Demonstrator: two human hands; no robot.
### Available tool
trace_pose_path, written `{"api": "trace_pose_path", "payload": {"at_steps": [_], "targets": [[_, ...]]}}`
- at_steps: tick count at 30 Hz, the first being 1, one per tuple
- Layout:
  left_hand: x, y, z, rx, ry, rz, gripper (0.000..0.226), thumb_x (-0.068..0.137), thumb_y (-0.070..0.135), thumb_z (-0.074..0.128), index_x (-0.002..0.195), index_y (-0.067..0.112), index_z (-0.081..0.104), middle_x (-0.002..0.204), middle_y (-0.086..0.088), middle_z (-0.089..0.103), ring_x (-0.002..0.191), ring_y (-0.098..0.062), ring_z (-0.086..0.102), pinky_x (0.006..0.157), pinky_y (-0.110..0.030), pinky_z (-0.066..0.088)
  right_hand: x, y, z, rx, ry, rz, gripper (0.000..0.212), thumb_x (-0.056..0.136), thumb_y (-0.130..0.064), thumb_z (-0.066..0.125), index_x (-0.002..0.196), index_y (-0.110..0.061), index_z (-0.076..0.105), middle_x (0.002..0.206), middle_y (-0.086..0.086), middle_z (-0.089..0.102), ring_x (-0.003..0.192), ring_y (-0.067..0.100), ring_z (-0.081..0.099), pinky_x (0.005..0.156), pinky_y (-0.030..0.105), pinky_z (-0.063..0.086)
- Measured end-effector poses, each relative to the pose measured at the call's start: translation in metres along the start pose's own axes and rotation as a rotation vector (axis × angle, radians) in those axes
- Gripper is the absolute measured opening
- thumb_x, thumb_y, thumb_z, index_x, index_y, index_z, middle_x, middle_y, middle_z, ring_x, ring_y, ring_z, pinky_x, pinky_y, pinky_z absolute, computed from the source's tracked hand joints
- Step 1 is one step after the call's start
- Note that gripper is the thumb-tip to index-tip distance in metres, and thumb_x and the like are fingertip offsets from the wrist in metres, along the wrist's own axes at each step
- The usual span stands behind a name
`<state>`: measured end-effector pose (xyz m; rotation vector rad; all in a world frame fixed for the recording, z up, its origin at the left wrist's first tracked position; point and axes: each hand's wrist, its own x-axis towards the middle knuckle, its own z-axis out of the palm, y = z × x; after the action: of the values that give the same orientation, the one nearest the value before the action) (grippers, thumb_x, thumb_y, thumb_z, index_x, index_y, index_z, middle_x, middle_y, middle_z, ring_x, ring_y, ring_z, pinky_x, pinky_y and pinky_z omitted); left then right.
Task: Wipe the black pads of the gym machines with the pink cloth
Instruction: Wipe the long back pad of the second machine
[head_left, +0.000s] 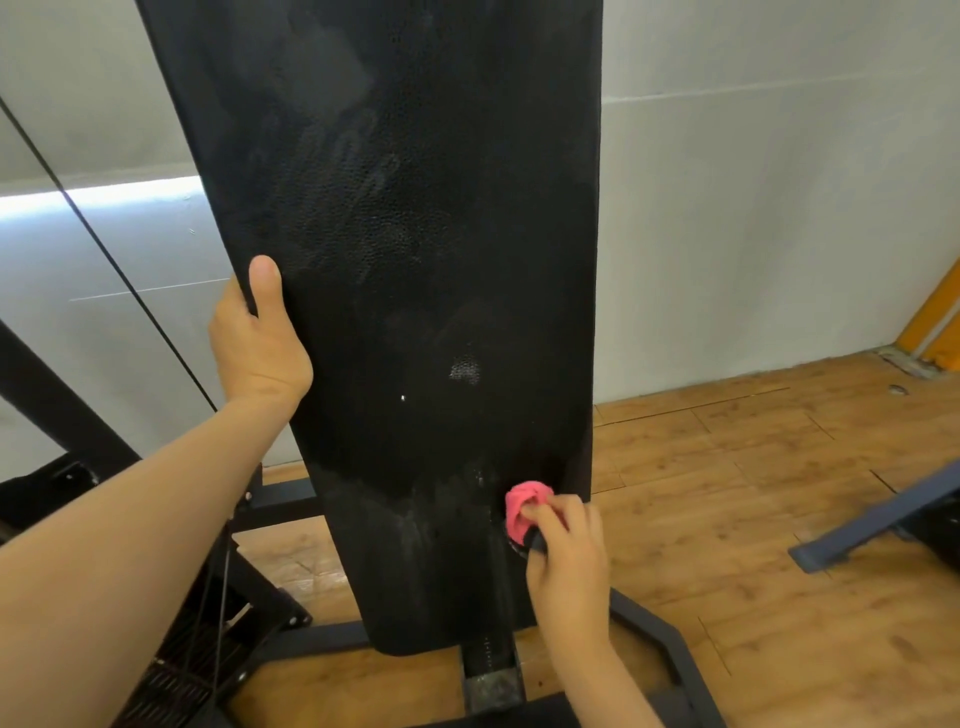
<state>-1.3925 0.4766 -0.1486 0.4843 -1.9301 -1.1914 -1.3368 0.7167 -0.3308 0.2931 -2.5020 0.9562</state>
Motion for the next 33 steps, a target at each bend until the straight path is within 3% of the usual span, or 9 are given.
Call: {"api": "trace_pose_path", "payload": {"at_steps": [3, 7, 13, 19, 23, 26, 30, 33], "targets": [[0.001, -0.001, 0.000, -0.005, 0.000, 0.003, 0.054, 0.102, 0.048, 0.024, 0.114, 0.005, 0.056, 0.101, -0.003, 0.054, 0.097, -0.012, 0.050, 0.087, -0.027, 0.038, 0.023, -0.010, -0.026, 0.200, 0.148, 0.015, 0.043, 0.063, 0.012, 0.073, 0.092, -0.019, 0.067, 0.101, -0.009, 0.054, 0.095, 0.012, 0.053, 0.076, 0.007, 0.042], [0.001, -0.001, 0.000, -0.001, 0.003, -0.001, 0.052, 0.103, 0.047, 0.025, 0.111, 0.006, 0.055, 0.101, -0.003, 0.054, 0.096, -0.013, 0.050, 0.085, -0.026, 0.038, 0.089, -0.025, -0.064, 0.318, 0.379, -0.005, 0.035, 0.075, 0.009, 0.065, 0.102, -0.015, 0.066, 0.106, -0.007, 0.049, 0.099, 0.014, 0.049, 0.080, 0.012, 0.041], [0.001, -0.002, 0.002, 0.010, 0.021, 0.003, 0.044, 0.103, 0.044, 0.025, 0.105, 0.011, 0.053, 0.098, -0.004, 0.053, 0.094, -0.013, 0.049, 0.083, -0.026, 0.036, 0.076, 0.002, -0.039, 0.155, 0.326, -0.010, 0.028, 0.071, 0.013, 0.066, 0.089, -0.008, 0.064, 0.094, -0.002, 0.053, 0.089, 0.013, 0.046, 0.070, 0.013, 0.036], [0.003, -0.002, 0.003, -0.038, 0.039, -0.013, 0.050, 0.102, 0.046, 0.026, 0.108, 0.008, 0.057, 0.099, -0.003, 0.055, 0.095, -0.013, 0.051, 0.086, -0.030, 0.041, 0.009, 0.038, -0.007, 0.067, 0.161, 0.121, 0.040, 0.061, 0.021, 0.068, 0.085, -0.011, 0.064, 0.091, -0.006, 0.051, 0.086, 0.013, 0.046, 0.071, 0.019, 0.035], [0.002, -0.001, 0.004, -0.061, 0.050, -0.022, 0.049, 0.099, 0.049, 0.026, 0.108, 0.014, 0.059, 0.102, -0.001, 0.059, 0.097, -0.014, 0.054, 0.092, -0.037, 0.044, 0.011, 0.043, -0.011, 0.132, 0.110, 0.151, 0.039, 0.065, 0.019, 0.068, 0.084, -0.015, 0.063, 0.088, -0.008, 0.050, 0.084, 0.013, 0.047, 0.069, 0.016, 0.036], [0.001, 0.000, 0.003, -0.058, 0.038, -0.016, 0.049, 0.100, 0.049, 0.025, 0.110, 0.014, 0.057, 0.105, -0.001, 0.058, 0.100, -0.014, 0.053, 0.095, -0.037, 0.044, 0.014, 0.038, -0.023, 0.319, 0.169, 0.291, 0.039, 0.076, 0.011, 0.068, 0.096, -0.022, 0.063, 0.097, -0.009, 0.051, 0.090, 0.011, 0.053, 0.077, 0.025, 0.048], [0.000, 0.001, 0.003, -0.061, 0.019, -0.024, 0.049, 0.102, 0.048, 0.025, 0.116, 0.012, 0.056, 0.105, 0.001, 0.057, 0.101, -0.012, 0.052, 0.090, -0.029, 0.042, 0.018, 0.020, -0.023, 0.486, 0.340, 0.445, 0.031, 0.087, 0.001, 0.061, 0.104, -0.025, 0.059, 0.106, -0.004, 0.051, 0.094, -0.003, 0.052, 0.077, 0.005, 0.040], [0.000, 0.002, 0.002, -0.074, 0.007, -0.022, 0.048, 0.103, 0.047, 0.026, 0.115, 0.012, 0.057, 0.104, 0.003, 0.057, 0.099, -0.010, 0.053, 0.091, -0.027, 0.043, 0.015, -0.004, -0.003, 0.505, 0.385, 0.448, 0.035, 0.085, 0.005, 0.062, 0.105, -0.024, 0.060, 0.107, -0.003, 0.053, 0.096, 0.003, 0.053, 0.080, 0.003, 0.039]]}}
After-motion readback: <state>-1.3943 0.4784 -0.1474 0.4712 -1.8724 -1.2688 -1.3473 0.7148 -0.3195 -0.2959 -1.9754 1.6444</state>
